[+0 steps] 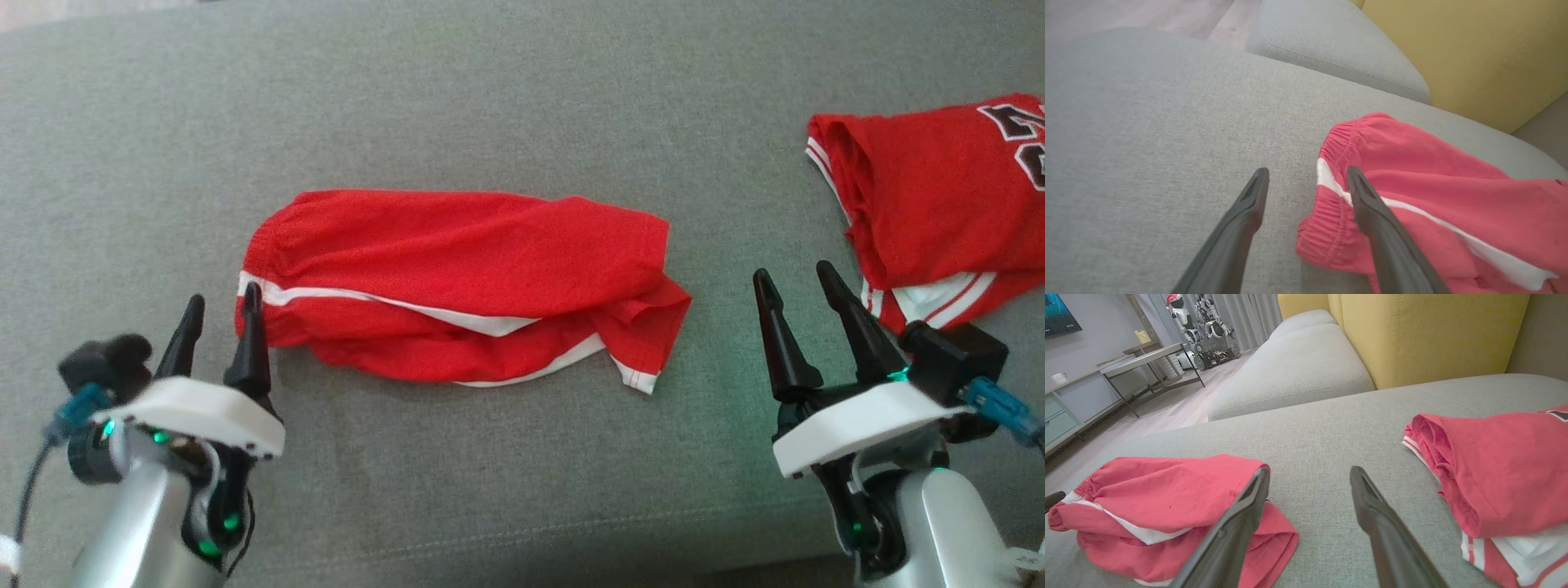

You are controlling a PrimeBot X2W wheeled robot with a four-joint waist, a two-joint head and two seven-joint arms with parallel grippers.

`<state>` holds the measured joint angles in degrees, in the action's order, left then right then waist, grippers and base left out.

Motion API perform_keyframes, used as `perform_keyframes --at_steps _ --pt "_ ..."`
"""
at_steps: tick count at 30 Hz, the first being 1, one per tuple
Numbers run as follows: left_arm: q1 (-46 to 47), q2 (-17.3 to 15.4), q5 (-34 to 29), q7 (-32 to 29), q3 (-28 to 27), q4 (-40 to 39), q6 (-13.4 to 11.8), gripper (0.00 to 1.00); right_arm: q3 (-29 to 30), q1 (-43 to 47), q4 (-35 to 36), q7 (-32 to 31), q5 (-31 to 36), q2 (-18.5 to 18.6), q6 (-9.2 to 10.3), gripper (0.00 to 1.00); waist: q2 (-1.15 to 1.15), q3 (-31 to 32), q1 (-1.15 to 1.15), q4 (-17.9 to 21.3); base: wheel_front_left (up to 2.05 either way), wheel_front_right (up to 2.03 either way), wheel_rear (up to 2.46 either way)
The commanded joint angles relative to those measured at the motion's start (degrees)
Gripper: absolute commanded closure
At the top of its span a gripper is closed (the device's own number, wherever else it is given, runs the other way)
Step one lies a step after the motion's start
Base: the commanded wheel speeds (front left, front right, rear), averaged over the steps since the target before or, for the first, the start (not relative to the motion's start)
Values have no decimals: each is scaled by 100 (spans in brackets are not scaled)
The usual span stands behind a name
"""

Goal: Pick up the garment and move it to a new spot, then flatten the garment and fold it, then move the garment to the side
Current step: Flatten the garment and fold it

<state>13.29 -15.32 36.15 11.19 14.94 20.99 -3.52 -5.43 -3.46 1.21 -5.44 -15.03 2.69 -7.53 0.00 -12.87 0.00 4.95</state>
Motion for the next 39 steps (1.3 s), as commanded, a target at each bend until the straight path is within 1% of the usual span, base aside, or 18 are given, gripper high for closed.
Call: perform_keyframes --at_steps 1,6,9,15,22,30,34,39 --pt "67 -209 -177 95 -160 -245 -104 0 -123 -176 185 89 42 19 4 0 0 56 0 -43 0 0 0" --pt "-327 -268 -769 315 -120 -931 -543 0 -84 -127 209 52 142 19 4 0 0 261 0 -168 0 0 0" --pt "-578 -293 -1062 354 -130 -1416 -755 0 -61 -72 229 13 203 19 4 0 0 394 0 -236 0 0 0" --pt "-1058 -376 -1339 334 -83 -2098 -1010 0 -63 64 286 -78 260 19 4 0 0 574 0 -312 0 0 0" --pt "-1233 -435 -1367 193 -36 -2366 -1101 0 -75 113 349 -144 281 19 4 0 0 612 0 -355 0 0 0" --pt "-1205 -431 -1344 145 25 -2430 -1097 0 -88 115 328 -199 278 19 4 0 0 579 0 -397 0 0 0" --pt "-1062 -405 -1372 127 97 -2471 -1077 0 -220 10 105 -289 311 21 4 0 0 466 0 -510 0 0 0" --pt "-842 -356 -1377 167 176 -2418 -981 0 -441 -275 -399 -280 330 77 4 0 0 294 0 -701 0 0 0"
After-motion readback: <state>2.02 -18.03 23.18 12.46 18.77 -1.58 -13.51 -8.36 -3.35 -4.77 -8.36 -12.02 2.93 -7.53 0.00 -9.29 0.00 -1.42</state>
